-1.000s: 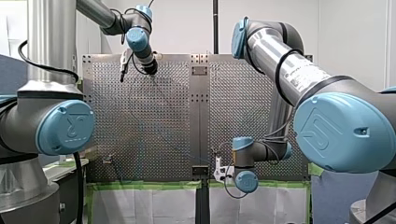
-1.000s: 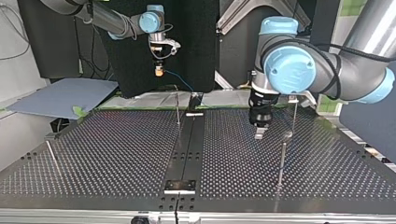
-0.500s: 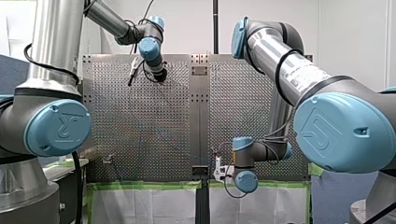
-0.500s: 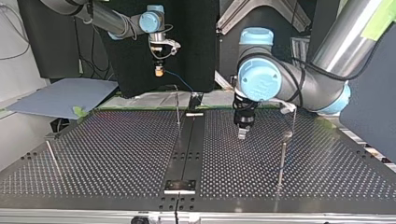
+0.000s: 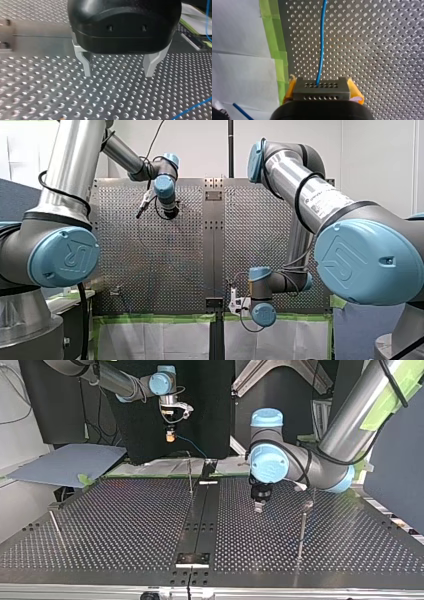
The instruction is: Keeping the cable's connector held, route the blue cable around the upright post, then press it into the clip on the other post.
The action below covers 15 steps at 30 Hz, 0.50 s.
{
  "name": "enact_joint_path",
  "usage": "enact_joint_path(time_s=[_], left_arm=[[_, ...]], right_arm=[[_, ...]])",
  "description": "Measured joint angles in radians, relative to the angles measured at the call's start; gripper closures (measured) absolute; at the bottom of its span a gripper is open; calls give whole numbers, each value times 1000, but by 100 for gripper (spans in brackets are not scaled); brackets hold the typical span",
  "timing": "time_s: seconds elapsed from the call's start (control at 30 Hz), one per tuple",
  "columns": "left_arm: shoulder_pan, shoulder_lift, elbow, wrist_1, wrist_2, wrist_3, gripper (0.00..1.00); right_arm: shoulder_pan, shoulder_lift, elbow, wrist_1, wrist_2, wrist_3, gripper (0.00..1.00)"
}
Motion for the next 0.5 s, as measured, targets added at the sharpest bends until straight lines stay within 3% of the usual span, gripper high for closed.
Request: enact_joint_path(time_s=[0.27,0.5], left_arm=[[9,-29,51,1,-39,81,0],[34,-33,55,7,-56,96,0]], right_arm=[[0,0,0,-6,-1,0,100],[0,0,0,-10,-1,1,100]])
